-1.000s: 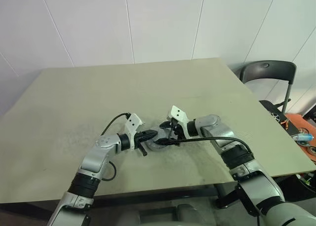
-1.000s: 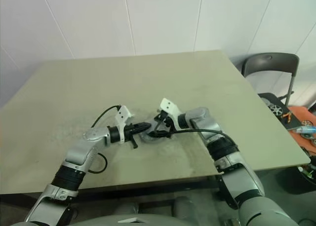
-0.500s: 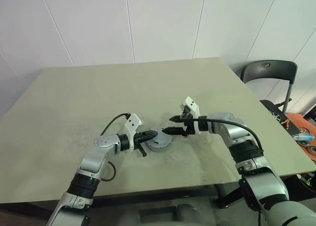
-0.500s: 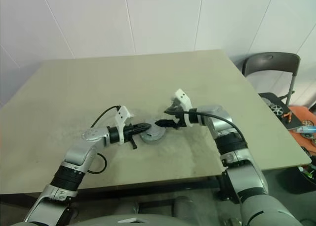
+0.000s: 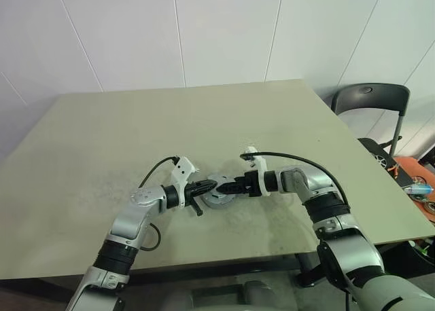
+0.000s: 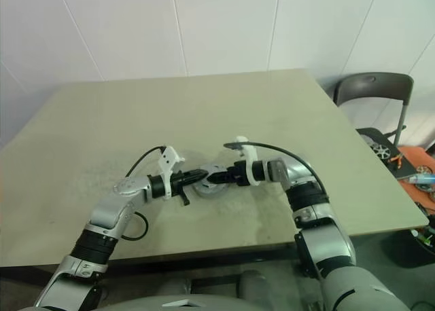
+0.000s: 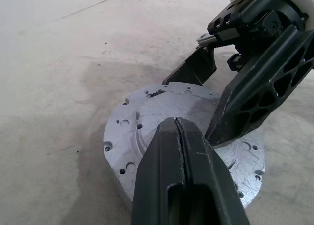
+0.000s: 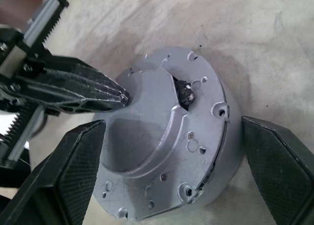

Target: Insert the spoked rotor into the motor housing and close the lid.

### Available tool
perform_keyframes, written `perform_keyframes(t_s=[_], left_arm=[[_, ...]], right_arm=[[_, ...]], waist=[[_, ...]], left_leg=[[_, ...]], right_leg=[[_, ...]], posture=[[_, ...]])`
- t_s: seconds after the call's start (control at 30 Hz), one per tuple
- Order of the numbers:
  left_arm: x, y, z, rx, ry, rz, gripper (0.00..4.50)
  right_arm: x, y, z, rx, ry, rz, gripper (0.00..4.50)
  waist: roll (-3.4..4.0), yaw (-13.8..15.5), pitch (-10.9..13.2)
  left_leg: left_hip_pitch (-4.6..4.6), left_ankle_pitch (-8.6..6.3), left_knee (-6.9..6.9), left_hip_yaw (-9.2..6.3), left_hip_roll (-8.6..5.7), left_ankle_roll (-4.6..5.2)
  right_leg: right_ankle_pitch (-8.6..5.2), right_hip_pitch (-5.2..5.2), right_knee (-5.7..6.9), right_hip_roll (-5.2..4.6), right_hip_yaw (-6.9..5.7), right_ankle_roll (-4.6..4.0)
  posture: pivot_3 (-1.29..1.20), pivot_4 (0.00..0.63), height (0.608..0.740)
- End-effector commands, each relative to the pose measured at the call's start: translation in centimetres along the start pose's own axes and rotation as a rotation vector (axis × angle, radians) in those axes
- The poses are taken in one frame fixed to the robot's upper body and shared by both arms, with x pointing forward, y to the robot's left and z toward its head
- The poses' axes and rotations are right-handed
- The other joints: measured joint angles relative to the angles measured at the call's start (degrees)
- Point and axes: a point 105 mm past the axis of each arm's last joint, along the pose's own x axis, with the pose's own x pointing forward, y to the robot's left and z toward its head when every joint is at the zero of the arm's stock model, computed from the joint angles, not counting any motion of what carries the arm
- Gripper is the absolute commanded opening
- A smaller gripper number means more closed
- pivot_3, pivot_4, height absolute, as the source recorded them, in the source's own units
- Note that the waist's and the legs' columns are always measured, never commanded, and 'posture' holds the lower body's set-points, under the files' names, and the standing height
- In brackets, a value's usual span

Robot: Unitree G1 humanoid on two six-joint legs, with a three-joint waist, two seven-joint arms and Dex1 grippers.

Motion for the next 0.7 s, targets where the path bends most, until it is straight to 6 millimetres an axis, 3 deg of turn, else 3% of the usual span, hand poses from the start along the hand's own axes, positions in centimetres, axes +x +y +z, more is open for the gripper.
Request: perform_keyframes(t_s=[0.03, 0.13, 0.47, 0.6, 0.7], left_arm=[[-0.1, 0.3, -0.8, -0.018, 0.03, 0.021, 0.0], [-0.1, 0.3, -0.8, -0.016, 0.029, 0.021, 0.0], [-0.2, 0.6, -0.6, -0.007, 0.028, 0.028, 0.0], [-0.2, 0.8, -0.6, -0.005, 0.027, 0.031, 0.0], [-0.2, 0.9, -0.5, -0.003, 0.026, 0.034, 0.0]], right_arm=[[0.9, 1.5, -0.4, 0.046, 0.005, 0.088, 4.48], [0.7, 1.9, -0.4, 0.099, -0.008, 0.128, 4.48], [0.9, 6.2, -0.1, 0.245, -0.064, 0.383, 4.48], [1.1, 5.9, 0.4, 0.267, -0.087, 0.358, 4.48], [1.5, 4.5, 1.3, 0.303, -0.13, 0.281, 4.48]], waist=[[0.0, 0.0, 0.0], [0.0, 0.0, 0.0], [0.01, -1.6, 0.0], [0.02, -1.8, 0.0], [0.03, -1.7, 0.0]], left_leg=[[0.0, 0.0, -0.01, 0.0, 0.0, 0.0], [-0.01, 0.0, -0.01, 0.0, 0.0, 0.0], [-0.01, 0.0, -0.11, 0.0, 0.07, 0.0], [-0.01, 0.0, -0.1, 0.0, 0.09, 0.0], [-0.02, 0.0, -0.08, 0.0, 0.11, 0.0]], right_leg=[[0.0, -0.01, 0.0, 0.0, 0.0, 0.01], [0.0, -0.01, -0.01, 0.0, 0.0, 0.01], [0.01, -0.09, 0.02, 0.07, 0.0, 0.03], [0.02, -0.12, 0.04, 0.1, 0.0, 0.04], [0.02, -0.12, 0.06, 0.12, 0.0, 0.03]], posture=[[0.0, 0.0, 0.74], [0.0, 0.0, 0.74], [0.0, 0.0, 0.74], [0.0, 0.0, 0.74], [0.0, 0.0, 0.74]])
